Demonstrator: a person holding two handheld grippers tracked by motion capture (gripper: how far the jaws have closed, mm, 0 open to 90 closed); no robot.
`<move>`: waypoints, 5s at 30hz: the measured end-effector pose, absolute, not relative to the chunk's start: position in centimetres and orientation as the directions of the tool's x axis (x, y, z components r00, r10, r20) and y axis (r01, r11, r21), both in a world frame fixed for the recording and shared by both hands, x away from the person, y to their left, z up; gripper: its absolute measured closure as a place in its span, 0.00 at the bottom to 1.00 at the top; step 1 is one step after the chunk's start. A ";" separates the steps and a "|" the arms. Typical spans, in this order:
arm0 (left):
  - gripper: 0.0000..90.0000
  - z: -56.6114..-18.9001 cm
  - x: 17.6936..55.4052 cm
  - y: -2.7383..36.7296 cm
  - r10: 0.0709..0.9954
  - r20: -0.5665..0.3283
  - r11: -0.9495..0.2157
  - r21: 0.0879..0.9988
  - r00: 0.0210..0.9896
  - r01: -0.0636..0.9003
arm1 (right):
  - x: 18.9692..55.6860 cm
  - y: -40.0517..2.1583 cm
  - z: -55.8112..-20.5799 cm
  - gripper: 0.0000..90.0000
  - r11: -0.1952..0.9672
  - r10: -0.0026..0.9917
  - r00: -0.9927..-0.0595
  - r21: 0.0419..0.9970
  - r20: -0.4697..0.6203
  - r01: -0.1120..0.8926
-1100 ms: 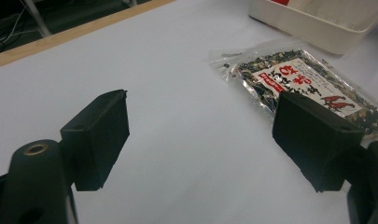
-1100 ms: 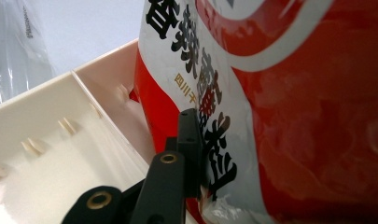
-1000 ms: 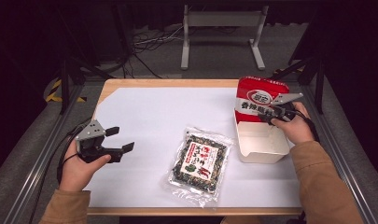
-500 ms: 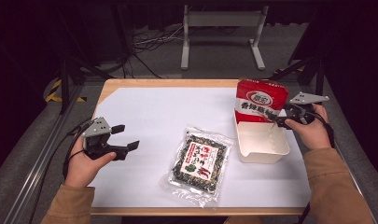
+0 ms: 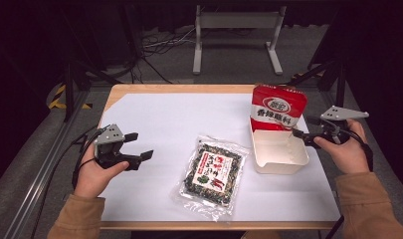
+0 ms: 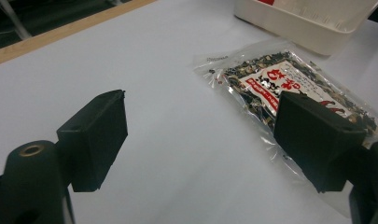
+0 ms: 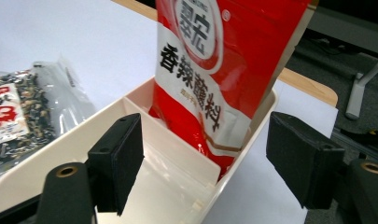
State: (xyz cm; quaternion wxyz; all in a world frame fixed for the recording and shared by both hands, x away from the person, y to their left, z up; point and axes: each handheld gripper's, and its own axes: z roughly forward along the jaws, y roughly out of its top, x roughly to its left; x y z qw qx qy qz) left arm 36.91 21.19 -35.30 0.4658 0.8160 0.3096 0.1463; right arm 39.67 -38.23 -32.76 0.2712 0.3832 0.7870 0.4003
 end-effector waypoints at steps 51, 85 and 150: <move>0.21 -41.9 36.0 13.0 0.497 -0.198 -0.501 0.729 0.845 0.466 | 33.4 -29.4 -32.3 0.29 0.406 0.639 -0.753 0.900 -0.156 0.159; 0.20 -45.2 37.7 8.7 0.479 -0.265 -0.510 0.692 0.837 0.511 | 33.2 -27.6 -33.2 0.28 0.459 0.596 -0.783 0.876 -0.180 0.148; 0.88 -36.9 34.2 12.0 0.577 -0.208 -0.287 0.854 0.790 0.434 | 33.4 -26.7 -32.3 0.30 0.448 0.609 -0.777 0.878 -0.159 0.171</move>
